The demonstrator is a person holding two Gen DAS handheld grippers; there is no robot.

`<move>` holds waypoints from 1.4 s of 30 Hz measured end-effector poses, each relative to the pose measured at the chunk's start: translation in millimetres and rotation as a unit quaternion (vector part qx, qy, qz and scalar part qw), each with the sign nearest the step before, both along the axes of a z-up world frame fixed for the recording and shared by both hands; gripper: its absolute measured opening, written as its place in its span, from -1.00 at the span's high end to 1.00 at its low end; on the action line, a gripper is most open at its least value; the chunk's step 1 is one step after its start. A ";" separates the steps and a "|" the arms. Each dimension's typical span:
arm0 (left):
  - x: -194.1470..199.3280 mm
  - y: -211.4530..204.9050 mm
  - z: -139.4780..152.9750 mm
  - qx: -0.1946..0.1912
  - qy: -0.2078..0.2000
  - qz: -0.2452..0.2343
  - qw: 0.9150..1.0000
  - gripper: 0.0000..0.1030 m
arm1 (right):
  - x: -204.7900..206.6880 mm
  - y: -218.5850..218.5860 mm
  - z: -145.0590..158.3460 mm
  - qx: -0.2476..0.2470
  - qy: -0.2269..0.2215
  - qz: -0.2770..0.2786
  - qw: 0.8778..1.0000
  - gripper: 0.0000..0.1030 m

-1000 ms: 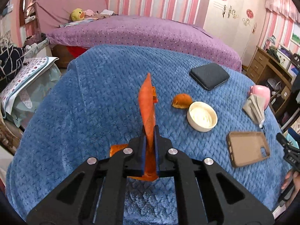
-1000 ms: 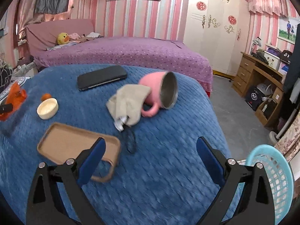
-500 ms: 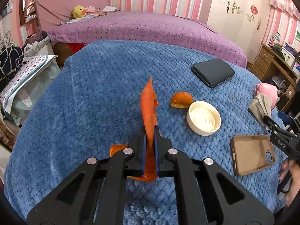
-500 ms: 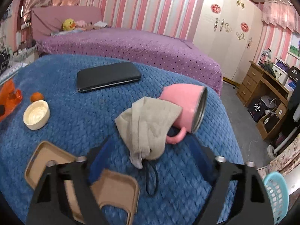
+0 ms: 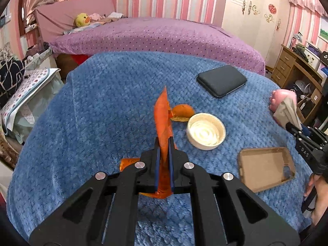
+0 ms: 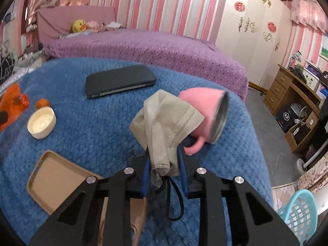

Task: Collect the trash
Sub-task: 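Grasp the beige cloth by the pink mug with the right gripper while the left gripper holds the orange bag, then carry the beige cloth and orange bag over the blue basket with both grippers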

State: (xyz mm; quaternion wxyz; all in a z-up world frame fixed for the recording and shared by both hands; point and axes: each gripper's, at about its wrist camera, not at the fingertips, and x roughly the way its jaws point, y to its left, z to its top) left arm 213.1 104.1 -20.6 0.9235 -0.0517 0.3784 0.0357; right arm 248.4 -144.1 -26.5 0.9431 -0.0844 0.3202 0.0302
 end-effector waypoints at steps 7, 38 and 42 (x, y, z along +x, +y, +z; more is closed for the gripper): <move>-14.0 -27.3 13.7 -0.004 -0.017 -0.020 1.000 0.89 | -43.0 -25.1 32.1 -0.008 -0.029 -0.006 1.000 0.52; -40.5 -161.5 -3.4 0.014 -0.034 -0.095 0.995 0.89 | -108.7 -149.8 6.8 0.041 -0.008 -0.082 0.996 0.52; -38.3 -168.3 -8.2 0.015 -0.031 -0.097 0.995 0.89 | -110.6 -156.4 7.6 0.046 -0.012 -0.081 0.996 0.52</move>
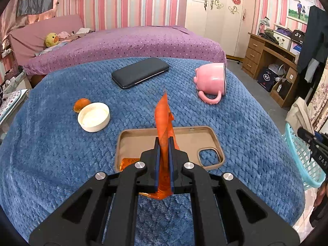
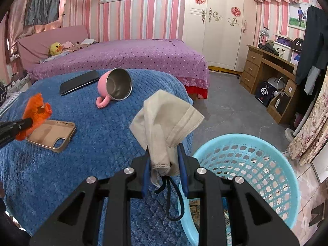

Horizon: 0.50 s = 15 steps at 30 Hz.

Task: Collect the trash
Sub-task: 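Carry the beige cloth and orange bag over the blue basket with both grippers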

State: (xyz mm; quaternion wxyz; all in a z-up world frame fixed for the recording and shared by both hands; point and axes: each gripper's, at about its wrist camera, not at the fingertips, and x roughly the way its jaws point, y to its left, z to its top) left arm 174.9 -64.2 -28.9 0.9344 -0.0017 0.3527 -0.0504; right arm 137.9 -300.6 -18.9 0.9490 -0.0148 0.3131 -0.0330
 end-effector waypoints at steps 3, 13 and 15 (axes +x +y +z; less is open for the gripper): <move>-0.3 -7.8 -2.8 0.012 -0.003 -0.003 1.000 0.89 | -0.4 -6.0 0.5 0.006 -0.004 0.001 1.000 0.52; -6.8 -45.1 9.2 0.027 -0.029 -0.032 0.999 0.89 | -6.8 -46.6 2.7 0.011 -0.016 -0.029 0.999 0.52; -7.1 -55.7 12.1 0.024 -0.029 -0.043 0.998 0.89 | -8.1 -60.2 3.8 0.013 -0.020 -0.039 0.999 0.52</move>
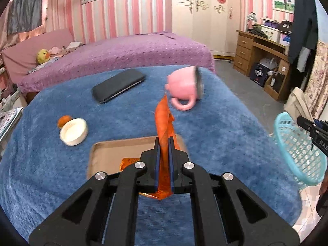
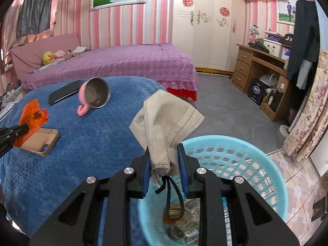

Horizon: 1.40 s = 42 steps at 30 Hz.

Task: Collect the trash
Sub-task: 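Carry the beige cloth and orange bag over the blue basket with both grippers, then open the left gripper dropping the orange bag while the right gripper releases the cloth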

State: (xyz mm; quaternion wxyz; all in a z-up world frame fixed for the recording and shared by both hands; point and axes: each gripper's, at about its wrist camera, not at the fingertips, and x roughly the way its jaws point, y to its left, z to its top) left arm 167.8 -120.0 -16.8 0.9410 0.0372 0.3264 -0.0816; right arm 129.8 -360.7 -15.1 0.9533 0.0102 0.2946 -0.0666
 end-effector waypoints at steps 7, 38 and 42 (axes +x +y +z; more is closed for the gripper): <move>-6.0 -66.1 6.4 0.000 -0.014 -0.062 0.998 0.89 | -10.6 -57.8 0.1 0.005 -0.002 -0.055 0.998 0.52; -17.0 -223.9 -7.9 -0.031 -0.013 -0.149 0.988 -0.44 | -44.4 -136.4 -17.3 0.020 -0.007 -0.129 0.991 0.52; -8.0 -201.8 -6.4 -0.034 -0.022 -0.119 0.992 -0.67 | -43.9 -131.9 -18.5 0.018 -0.015 -0.124 0.992 0.52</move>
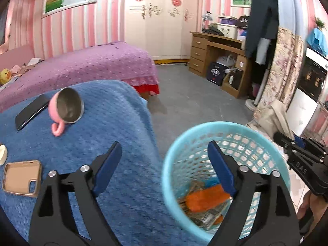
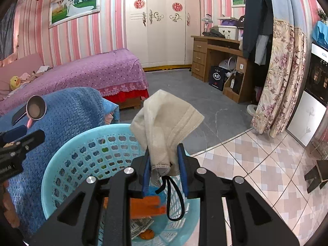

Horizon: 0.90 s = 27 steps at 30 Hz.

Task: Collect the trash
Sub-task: 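Open the left gripper dropping the orange bag while the right gripper releases the cloth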

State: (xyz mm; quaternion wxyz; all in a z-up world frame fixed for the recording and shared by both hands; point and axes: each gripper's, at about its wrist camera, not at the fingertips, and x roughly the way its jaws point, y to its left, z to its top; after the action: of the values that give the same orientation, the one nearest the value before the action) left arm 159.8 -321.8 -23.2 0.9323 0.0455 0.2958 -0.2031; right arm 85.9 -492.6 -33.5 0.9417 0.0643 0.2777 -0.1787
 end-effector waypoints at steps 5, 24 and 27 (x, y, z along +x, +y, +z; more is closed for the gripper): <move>7.6 21.4 -1.8 0.000 -0.001 0.028 1.000 -0.72 | 6.1 5.4 -6.0 -0.001 0.003 0.012 1.000 0.51; 0.7 100.1 16.6 0.003 -0.021 0.083 0.996 -0.83 | 14.0 31.5 -5.9 -0.011 -0.008 0.023 1.000 -0.33; -1.6 117.0 24.2 0.006 -0.030 0.094 0.995 -0.84 | 14.1 36.2 -2.5 -0.008 -0.015 0.021 1.000 -0.52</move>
State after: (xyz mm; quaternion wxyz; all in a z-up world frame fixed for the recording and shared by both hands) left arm 158.1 -204.8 1.0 0.9555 0.0296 0.2715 -0.1113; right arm 99.9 -456.4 -36.1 0.9500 0.0538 0.2630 -0.1596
